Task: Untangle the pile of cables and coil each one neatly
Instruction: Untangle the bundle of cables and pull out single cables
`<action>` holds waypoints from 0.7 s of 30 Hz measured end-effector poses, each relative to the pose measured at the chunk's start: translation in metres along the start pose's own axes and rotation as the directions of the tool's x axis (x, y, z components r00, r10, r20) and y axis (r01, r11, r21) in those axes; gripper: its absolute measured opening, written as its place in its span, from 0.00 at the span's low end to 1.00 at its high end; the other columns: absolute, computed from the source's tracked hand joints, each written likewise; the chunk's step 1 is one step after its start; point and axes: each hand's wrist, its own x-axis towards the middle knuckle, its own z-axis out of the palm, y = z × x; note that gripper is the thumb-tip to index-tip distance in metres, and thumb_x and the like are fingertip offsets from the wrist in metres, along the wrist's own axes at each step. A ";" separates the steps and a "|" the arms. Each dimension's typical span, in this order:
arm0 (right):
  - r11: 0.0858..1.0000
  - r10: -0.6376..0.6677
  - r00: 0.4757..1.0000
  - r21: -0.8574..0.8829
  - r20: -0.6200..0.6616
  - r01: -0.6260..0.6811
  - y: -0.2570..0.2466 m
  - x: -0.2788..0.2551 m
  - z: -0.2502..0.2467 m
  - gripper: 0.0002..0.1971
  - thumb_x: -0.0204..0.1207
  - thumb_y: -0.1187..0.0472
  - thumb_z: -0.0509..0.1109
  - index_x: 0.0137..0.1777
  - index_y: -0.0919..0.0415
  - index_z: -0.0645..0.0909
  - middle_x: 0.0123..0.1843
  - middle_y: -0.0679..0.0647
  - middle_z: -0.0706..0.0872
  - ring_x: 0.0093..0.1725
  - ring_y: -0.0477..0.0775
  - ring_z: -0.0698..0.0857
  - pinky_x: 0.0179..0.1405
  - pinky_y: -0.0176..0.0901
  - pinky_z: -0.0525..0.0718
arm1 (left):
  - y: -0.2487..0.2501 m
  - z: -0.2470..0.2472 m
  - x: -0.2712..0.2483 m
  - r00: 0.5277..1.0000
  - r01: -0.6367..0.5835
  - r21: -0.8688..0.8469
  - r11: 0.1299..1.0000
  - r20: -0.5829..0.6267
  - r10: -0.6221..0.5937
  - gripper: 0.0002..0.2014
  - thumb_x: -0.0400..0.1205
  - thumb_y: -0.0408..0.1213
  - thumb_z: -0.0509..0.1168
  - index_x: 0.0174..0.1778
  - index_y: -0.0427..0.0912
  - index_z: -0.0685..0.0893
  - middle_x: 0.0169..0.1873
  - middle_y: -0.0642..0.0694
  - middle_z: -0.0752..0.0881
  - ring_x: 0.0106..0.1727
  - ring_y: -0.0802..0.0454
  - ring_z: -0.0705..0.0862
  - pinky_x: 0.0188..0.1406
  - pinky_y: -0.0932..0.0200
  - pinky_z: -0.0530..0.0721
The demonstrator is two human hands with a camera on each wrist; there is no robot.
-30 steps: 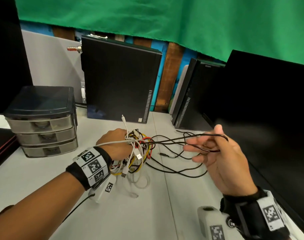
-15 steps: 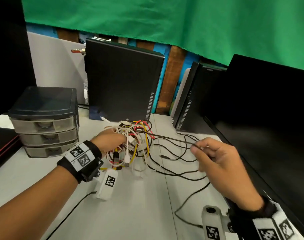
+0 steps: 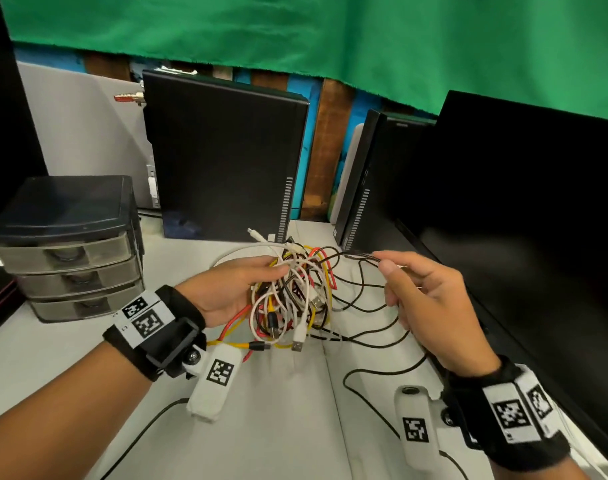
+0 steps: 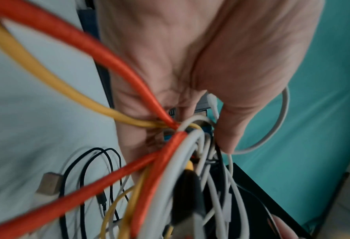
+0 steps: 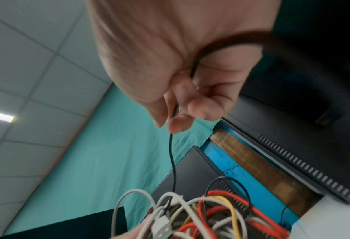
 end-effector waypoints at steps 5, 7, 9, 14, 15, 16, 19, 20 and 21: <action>0.991 -0.017 0.997 -0.133 0.079 0.028 0.011 0.003 -0.008 0.10 0.84 0.61 0.69 0.58 0.49 0.90 0.31 0.50 0.86 0.30 0.41 0.82 0.33 0.24 0.78 | 0.001 0.015 -0.005 0.998 0.042 0.055 0.998 0.043 -0.044 0.13 0.85 0.37 0.64 0.63 0.41 0.85 0.57 0.39 0.91 0.54 0.47 0.91 0.60 0.53 0.88; 0.989 -0.021 0.993 -0.146 0.120 0.039 0.015 0.003 -0.006 0.11 0.84 0.63 0.69 0.57 0.48 0.90 0.32 0.49 0.87 0.35 0.43 0.86 0.43 0.26 0.82 | -0.001 0.020 -0.005 0.996 0.059 0.056 0.997 0.056 -0.062 0.08 0.85 0.35 0.65 0.58 0.44 0.86 0.53 0.41 0.93 0.49 0.50 0.92 0.55 0.56 0.90; 0.986 -0.016 0.986 -0.160 0.165 0.043 0.019 0.002 -0.001 0.12 0.83 0.65 0.70 0.54 0.48 0.91 0.31 0.44 0.86 0.34 0.42 0.85 0.42 0.27 0.81 | -0.003 0.024 -0.006 0.996 0.070 0.048 0.996 0.051 -0.072 0.05 0.83 0.35 0.67 0.53 0.47 0.85 0.50 0.44 0.94 0.47 0.52 0.92 0.50 0.59 0.91; 0.975 0.017 0.969 -0.217 0.247 0.038 0.027 0.000 0.014 0.11 0.84 0.63 0.69 0.59 0.49 0.90 0.32 0.45 0.88 0.34 0.47 0.85 0.40 0.38 0.85 | -0.006 0.029 -0.007 0.994 0.074 0.063 0.995 0.081 -0.079 0.17 0.79 0.38 0.70 0.64 0.42 0.84 0.57 0.39 0.92 0.53 0.46 0.91 0.57 0.53 0.90; 0.975 0.031 0.972 -0.222 0.231 0.022 0.029 0.000 0.014 0.11 0.84 0.61 0.69 0.61 0.50 0.89 0.32 0.48 0.88 0.35 0.48 0.86 0.42 0.40 0.85 | -0.006 0.028 -0.007 0.992 0.082 0.065 0.995 0.088 -0.087 0.20 0.78 0.38 0.71 0.67 0.41 0.83 0.58 0.37 0.91 0.57 0.42 0.90 0.62 0.47 0.88; 0.979 0.048 0.975 -0.203 0.215 -0.003 0.029 0.001 0.013 0.10 0.84 0.61 0.70 0.59 0.51 0.90 0.31 0.48 0.88 0.34 0.46 0.85 0.42 0.38 0.84 | -0.007 0.026 -0.007 0.990 0.089 0.065 0.994 0.107 -0.095 0.23 0.77 0.36 0.72 0.69 0.41 0.82 0.59 0.36 0.90 0.61 0.36 0.88 0.67 0.41 0.84; 0.992 0.082 0.970 -0.111 0.229 -0.057 0.026 0.001 0.009 0.08 0.82 0.66 0.71 0.48 0.56 0.91 0.28 0.46 0.85 0.32 0.40 0.81 0.39 0.30 0.79 | -0.008 0.020 -0.007 0.983 0.083 0.060 0.995 0.160 -0.091 0.28 0.75 0.28 0.76 0.73 0.41 0.81 0.62 0.31 0.88 0.67 0.27 0.83 0.72 0.34 0.79; 0.994 0.089 0.966 -0.087 0.242 -0.070 0.022 -0.001 0.009 0.08 0.82 0.67 0.71 0.47 0.58 0.91 0.28 0.45 0.85 0.31 0.39 0.80 0.38 0.30 0.79 | -0.007 0.019 -0.006 0.983 0.075 0.063 0.995 0.165 -0.084 0.29 0.74 0.27 0.75 0.73 0.41 0.81 0.62 0.31 0.88 0.66 0.28 0.83 0.71 0.36 0.81; 0.996 0.085 0.964 -0.060 0.253 -0.072 0.019 -0.002 0.010 0.08 0.81 0.68 0.71 0.46 0.59 0.91 0.28 0.45 0.85 0.31 0.39 0.80 0.38 0.29 0.79 | -0.006 0.019 -0.007 0.984 0.067 0.066 0.996 0.160 -0.077 0.29 0.74 0.26 0.75 0.72 0.41 0.81 0.62 0.32 0.88 0.64 0.30 0.85 0.69 0.39 0.83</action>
